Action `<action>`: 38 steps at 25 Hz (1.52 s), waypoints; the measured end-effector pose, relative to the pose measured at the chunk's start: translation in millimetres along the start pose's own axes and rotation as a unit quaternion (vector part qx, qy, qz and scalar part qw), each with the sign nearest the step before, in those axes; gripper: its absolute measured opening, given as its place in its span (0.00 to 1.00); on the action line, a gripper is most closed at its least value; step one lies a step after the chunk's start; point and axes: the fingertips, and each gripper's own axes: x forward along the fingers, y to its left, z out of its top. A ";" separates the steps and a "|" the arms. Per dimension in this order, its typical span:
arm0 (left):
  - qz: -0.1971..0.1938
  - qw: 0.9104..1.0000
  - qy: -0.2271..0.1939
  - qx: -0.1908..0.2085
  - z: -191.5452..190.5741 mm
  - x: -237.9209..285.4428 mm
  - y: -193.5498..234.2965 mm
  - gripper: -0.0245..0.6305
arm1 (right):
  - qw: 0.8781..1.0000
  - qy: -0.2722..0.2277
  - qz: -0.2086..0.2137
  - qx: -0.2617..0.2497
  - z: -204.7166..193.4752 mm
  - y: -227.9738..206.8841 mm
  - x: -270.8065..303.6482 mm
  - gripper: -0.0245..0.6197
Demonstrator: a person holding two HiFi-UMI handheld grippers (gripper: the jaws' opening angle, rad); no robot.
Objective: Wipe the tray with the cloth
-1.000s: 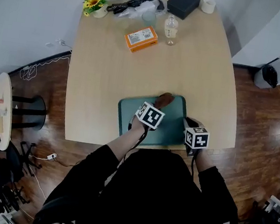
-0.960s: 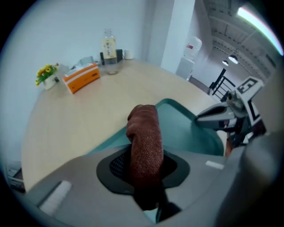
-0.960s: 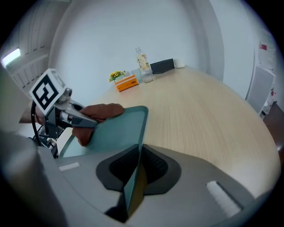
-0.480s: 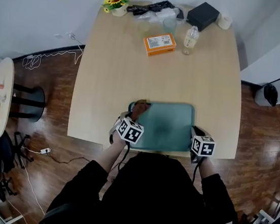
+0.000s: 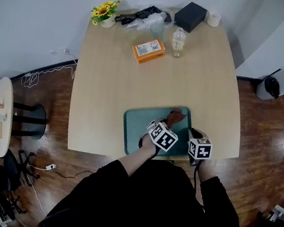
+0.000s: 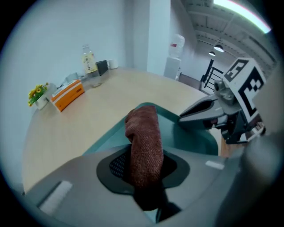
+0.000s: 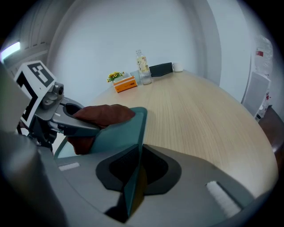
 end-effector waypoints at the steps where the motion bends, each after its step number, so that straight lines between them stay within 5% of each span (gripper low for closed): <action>1: -0.006 1.000 0.001 0.015 10.3 5.6 -11.5 0.15 | 1.000 0.000 0.001 0.000 0.5 1.4 0.9 0.09; 5: -0.022 0.997 0.005 0.073 39.1 22.7 -46.2 0.15 | 1.000 -0.003 0.003 -0.003 1.1 0.8 2.3 0.09; 11: -0.043 0.996 0.038 0.063 37.8 40.3 -51.1 0.16 | 1.000 0.000 0.005 -0.002 0.9 -1.4 -0.7 0.08; 18: -0.033 0.998 0.023 0.054 22.9 26.4 -48.5 0.15 | 1.000 0.004 0.013 0.001 0.7 -6.9 -1.9 0.08; 24: 0.021 0.999 0.018 -0.035 -59.0 -16.5 20.8 0.15 | 1.000 0.000 0.009 -0.001 4.7 -10.2 -1.3 0.08; 31: 0.081 0.980 0.009 -0.180 -153.7 -63.8 96.6 0.15 | 1.000 0.002 0.007 0.005 1.1 -7.2 -1.4 0.08; 38: 0.053 0.986 -0.005 -0.158 -115.1 -58.1 71.7 0.15 | 1.000 0.000 -0.002 0.020 0.8 -0.5 1.2 0.08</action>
